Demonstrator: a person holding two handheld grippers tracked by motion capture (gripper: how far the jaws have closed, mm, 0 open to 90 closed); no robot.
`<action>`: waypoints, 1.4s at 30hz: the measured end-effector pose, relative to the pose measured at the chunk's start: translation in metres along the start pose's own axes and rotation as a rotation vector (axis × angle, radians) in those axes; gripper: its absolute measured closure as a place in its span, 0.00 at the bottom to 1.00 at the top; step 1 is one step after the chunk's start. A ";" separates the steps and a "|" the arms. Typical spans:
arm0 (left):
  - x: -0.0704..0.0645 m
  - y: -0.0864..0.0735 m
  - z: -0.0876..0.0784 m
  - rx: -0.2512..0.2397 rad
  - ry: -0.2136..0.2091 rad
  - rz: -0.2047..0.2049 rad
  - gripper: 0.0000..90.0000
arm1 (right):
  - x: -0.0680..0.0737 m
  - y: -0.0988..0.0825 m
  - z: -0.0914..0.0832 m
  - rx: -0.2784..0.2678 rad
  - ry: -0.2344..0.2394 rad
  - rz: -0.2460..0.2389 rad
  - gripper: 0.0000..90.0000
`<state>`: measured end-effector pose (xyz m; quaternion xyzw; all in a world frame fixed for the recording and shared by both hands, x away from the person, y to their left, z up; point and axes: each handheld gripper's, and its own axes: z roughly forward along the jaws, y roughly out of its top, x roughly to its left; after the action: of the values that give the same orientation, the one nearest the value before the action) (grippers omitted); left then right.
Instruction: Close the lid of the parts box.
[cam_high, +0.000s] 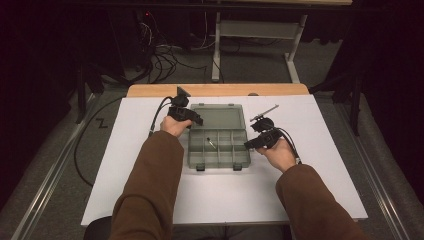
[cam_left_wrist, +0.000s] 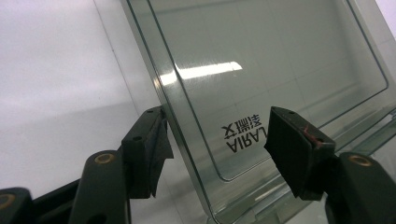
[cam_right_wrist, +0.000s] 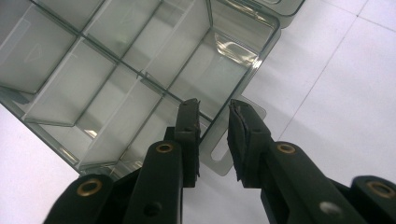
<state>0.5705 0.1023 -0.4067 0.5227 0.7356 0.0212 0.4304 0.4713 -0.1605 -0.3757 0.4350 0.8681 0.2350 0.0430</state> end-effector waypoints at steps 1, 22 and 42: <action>0.000 0.000 -0.001 -0.003 -0.002 0.002 0.44 | 0.000 0.000 0.000 0.001 -0.002 0.000 0.84; -0.012 0.004 -0.025 -0.056 -0.042 0.066 0.50 | 0.002 0.002 0.000 0.013 -0.013 -0.003 0.84; -0.022 -0.003 -0.044 -0.080 -0.041 0.186 0.54 | 0.002 0.002 0.000 0.014 -0.015 -0.006 0.84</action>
<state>0.5412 0.1020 -0.3676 0.5715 0.6736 0.0796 0.4619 0.4714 -0.1578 -0.3745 0.4344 0.8707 0.2256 0.0471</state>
